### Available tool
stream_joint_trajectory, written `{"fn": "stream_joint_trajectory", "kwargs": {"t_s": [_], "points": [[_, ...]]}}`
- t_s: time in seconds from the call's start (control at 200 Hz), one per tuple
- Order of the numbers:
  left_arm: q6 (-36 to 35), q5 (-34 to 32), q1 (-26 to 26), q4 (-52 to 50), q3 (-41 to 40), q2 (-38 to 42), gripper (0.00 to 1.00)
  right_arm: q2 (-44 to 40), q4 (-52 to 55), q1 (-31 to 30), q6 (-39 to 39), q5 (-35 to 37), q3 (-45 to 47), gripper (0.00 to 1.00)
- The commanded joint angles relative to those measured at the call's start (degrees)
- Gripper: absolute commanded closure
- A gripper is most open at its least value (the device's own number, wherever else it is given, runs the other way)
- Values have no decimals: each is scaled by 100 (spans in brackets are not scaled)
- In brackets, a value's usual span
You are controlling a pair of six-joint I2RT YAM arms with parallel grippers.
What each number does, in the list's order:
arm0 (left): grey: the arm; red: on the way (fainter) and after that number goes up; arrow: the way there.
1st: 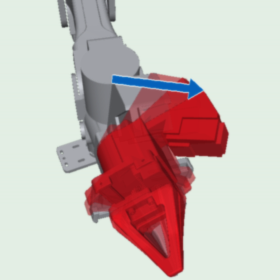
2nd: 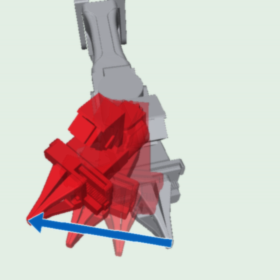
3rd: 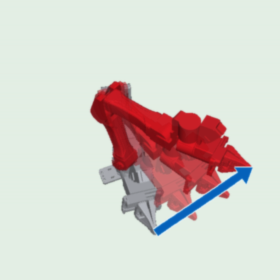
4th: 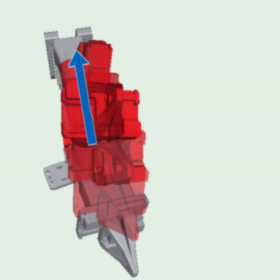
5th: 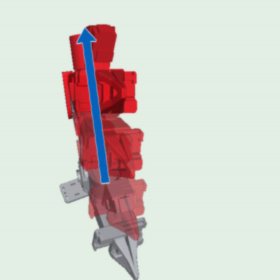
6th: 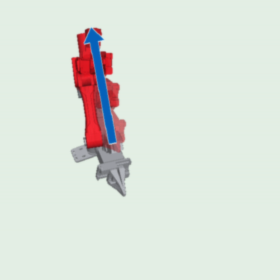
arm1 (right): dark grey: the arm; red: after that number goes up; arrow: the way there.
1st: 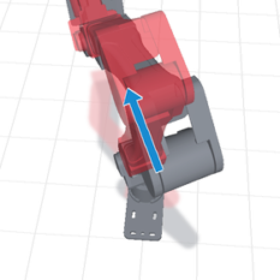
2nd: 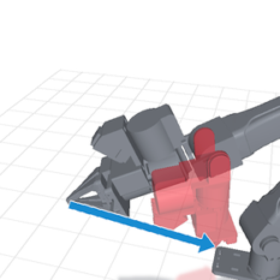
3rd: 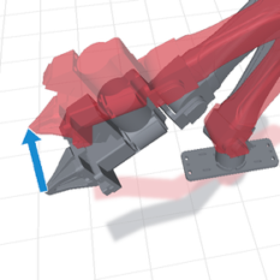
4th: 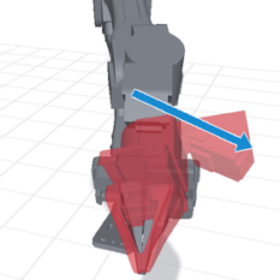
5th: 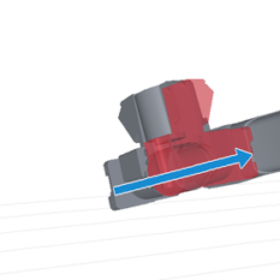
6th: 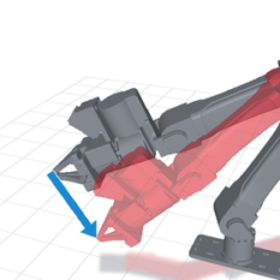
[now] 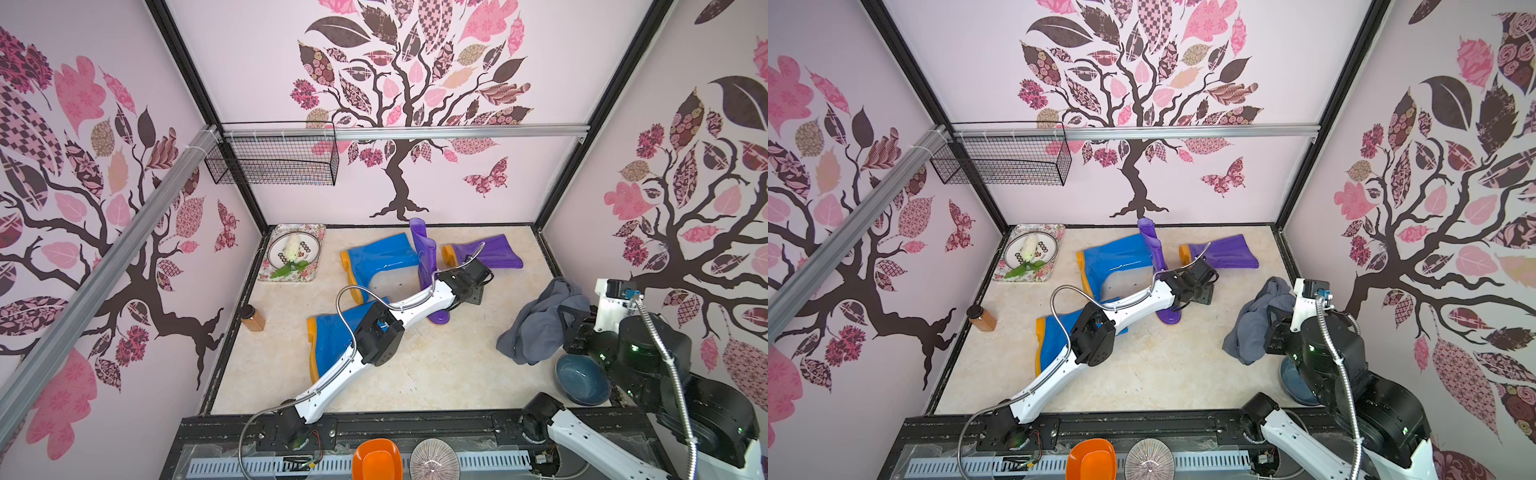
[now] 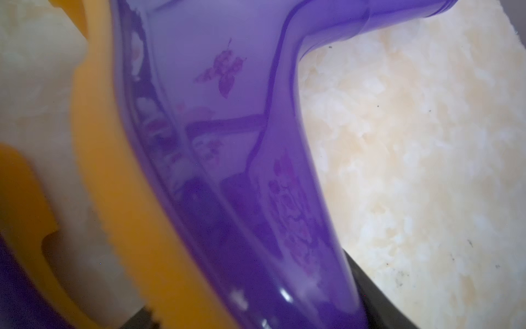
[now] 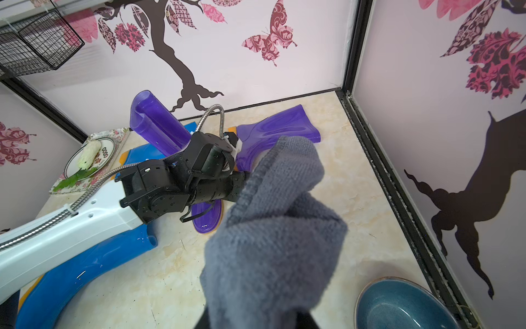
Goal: Wipe the rubber boots with a cloth
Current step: Pick up the rubber boot from the center of the board.
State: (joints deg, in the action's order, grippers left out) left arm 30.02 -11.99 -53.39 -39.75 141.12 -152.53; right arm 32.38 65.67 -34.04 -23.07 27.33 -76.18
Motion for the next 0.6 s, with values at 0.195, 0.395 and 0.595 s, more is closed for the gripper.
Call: {"fn": "stream_joint_trajectory", "kwargs": {"t_s": [0.195, 0.395, 0.595], "points": [[69, -89, 55, 399, 338, -12, 65, -109, -211, -7, 94, 17, -18, 100], [53, -93, 39, 427, 252, 161, 90, -92, -127, -6, 42, 181, -132, 100], [-68, -484, -80, 588, -131, 600, 100, 5, -52, -14, 76, 546, -450, 100]]}}
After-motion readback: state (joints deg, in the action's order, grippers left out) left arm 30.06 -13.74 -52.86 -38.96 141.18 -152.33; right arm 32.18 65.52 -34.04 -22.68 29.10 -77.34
